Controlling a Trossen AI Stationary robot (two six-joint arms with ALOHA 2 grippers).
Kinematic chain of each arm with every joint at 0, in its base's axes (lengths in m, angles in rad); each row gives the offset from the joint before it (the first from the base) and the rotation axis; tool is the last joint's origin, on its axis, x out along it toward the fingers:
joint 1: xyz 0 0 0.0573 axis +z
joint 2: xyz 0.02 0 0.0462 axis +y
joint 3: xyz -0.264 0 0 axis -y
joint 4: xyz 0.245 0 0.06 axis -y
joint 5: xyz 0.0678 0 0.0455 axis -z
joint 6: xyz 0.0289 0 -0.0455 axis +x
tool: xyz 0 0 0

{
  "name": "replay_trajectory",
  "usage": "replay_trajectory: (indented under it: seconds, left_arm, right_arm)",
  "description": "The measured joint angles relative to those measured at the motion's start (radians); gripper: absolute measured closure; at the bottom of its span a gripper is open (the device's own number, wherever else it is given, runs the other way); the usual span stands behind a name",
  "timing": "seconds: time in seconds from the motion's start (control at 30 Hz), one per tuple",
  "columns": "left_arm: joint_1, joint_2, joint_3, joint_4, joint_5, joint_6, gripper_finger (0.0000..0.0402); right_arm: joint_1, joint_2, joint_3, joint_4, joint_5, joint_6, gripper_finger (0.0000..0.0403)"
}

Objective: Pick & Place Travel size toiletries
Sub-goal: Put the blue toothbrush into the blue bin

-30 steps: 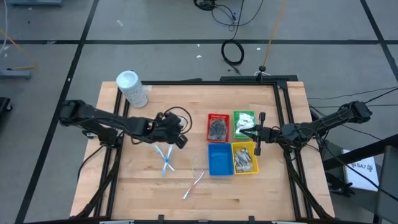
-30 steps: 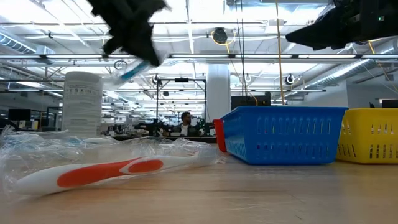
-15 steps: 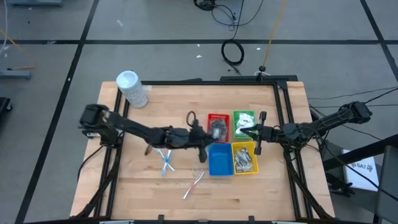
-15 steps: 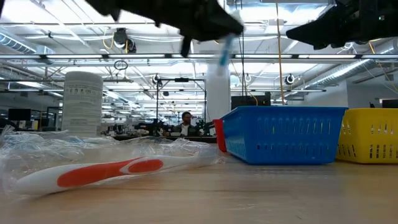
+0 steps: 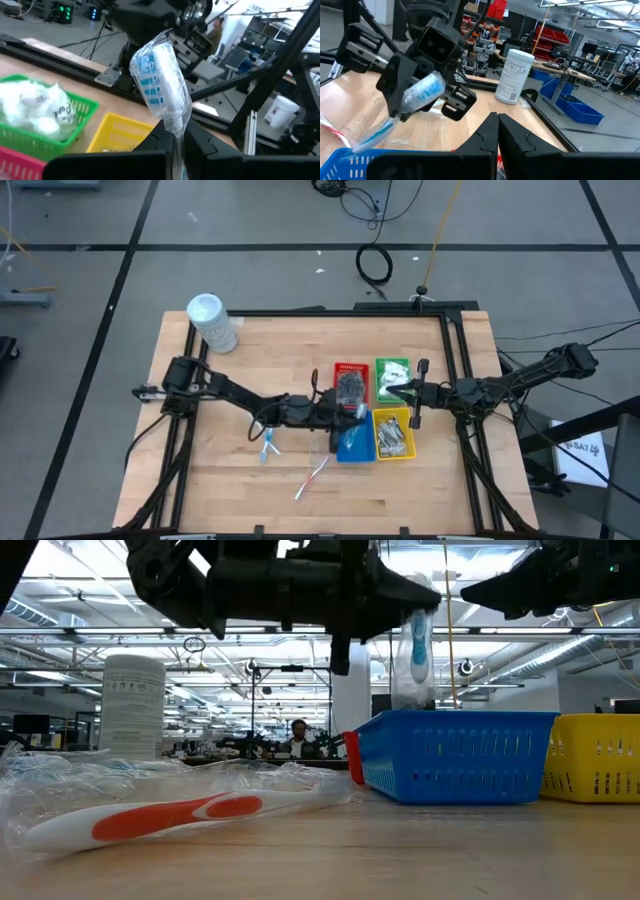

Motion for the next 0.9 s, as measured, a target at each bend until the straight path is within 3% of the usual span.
replay_trajectory:
  seconds: [0.17, 0.63, 0.77, 0.9]
  left_arm:
    - [-0.003, 0.004, 0.0, -0.032, -0.033, -0.008, 0.0397]
    - [-0.003, 0.004, 0.0, -0.174, -0.061, -0.019, 0.037]
    - [-0.003, 0.003, 0.0, -0.175, -0.063, 0.003, 0.0339]
    - [-0.003, 0.003, 0.0, -0.179, -0.084, 0.001, 0.0283]
  right_arm:
    - [0.0, 0.0, 0.0, 0.0, 0.0, 0.0, 0.0403]
    - [0.0, 0.0, 0.0, -0.001, 0.0, 0.0, 0.0403]
    - [0.0, 0.0, 0.0, -0.001, 0.0, 0.0, 0.0403]
    - [0.0, 0.0, 0.0, -0.001, 0.0, 0.0, 0.0403]
